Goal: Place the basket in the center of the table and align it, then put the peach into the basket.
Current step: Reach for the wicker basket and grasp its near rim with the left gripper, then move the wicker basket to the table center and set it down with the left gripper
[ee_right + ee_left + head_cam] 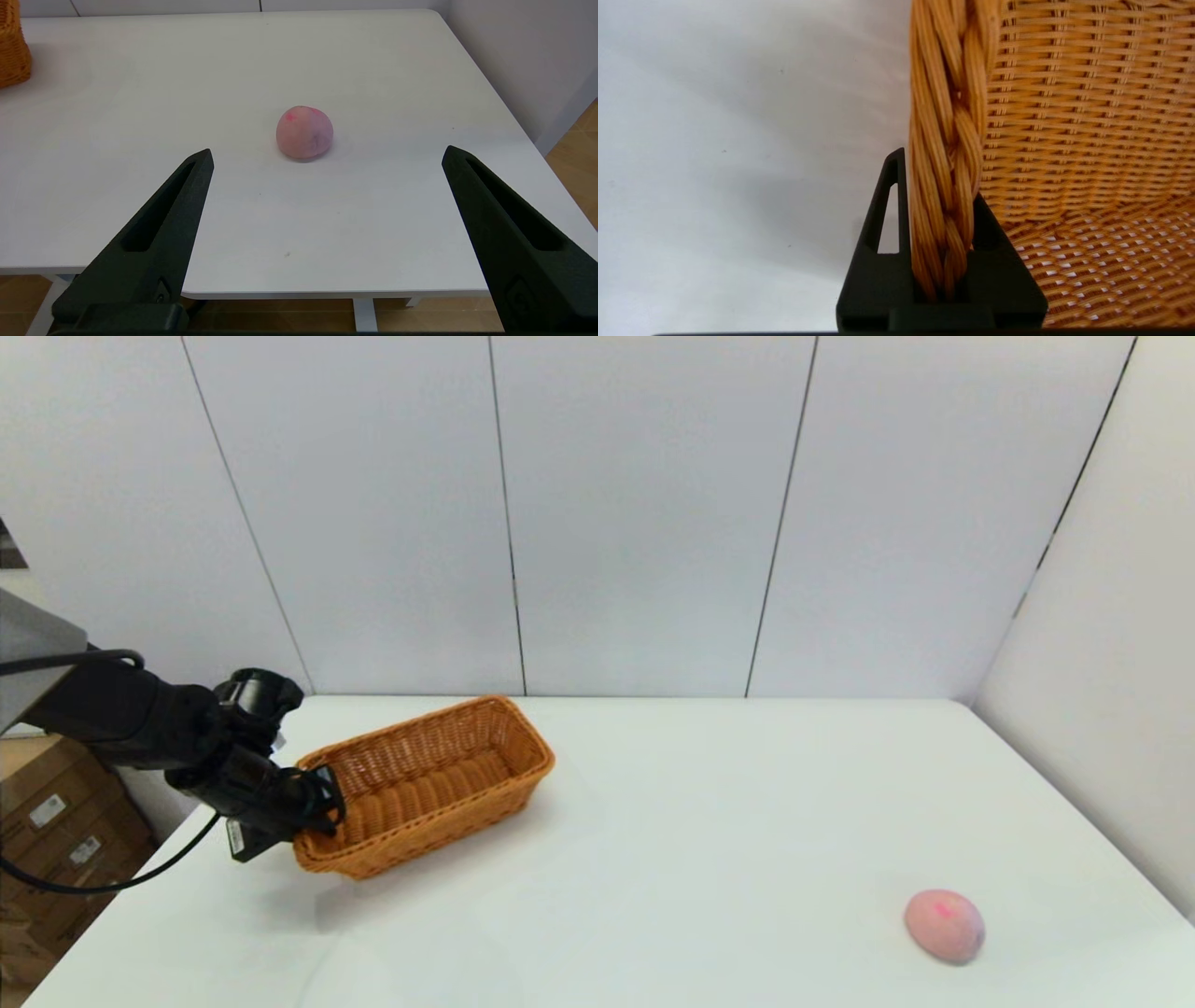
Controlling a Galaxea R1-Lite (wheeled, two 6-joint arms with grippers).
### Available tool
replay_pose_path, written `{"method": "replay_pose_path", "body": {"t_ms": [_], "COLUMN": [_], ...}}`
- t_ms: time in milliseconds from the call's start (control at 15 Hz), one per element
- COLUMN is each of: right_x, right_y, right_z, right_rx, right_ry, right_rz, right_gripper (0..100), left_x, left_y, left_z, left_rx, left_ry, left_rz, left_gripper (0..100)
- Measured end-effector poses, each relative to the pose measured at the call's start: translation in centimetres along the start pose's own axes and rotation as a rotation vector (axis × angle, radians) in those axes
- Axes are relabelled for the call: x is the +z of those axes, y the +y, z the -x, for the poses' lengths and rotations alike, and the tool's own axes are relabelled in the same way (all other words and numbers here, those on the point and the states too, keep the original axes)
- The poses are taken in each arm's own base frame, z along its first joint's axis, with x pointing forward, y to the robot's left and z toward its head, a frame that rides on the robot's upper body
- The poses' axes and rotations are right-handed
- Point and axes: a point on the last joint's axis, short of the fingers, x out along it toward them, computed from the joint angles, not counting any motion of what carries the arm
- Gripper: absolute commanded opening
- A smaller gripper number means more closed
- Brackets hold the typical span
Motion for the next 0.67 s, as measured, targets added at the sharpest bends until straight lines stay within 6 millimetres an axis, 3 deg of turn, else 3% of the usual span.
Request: {"method": "replay_pose_path", "body": {"t_ms": [400, 667], "right_x": [0.0, 0.0], "right_y": [0.0, 0.0], "right_z": [0.0, 0.0], "right_rx": [0.0, 0.0], "right_ry": [0.0, 0.0], "right_rz": [0.0, 0.0], "right_gripper": [100, 100], "left_x": [-0.6, -2.4], "left_y": [-0.7, -3.4], "left_z": [1.9, 3.6], "left_rx": [-0.193, -0.25], "left_ry": [0.146, 0.16], "left_rz": [-0.027, -0.143], "left_gripper": [0, 0]}}
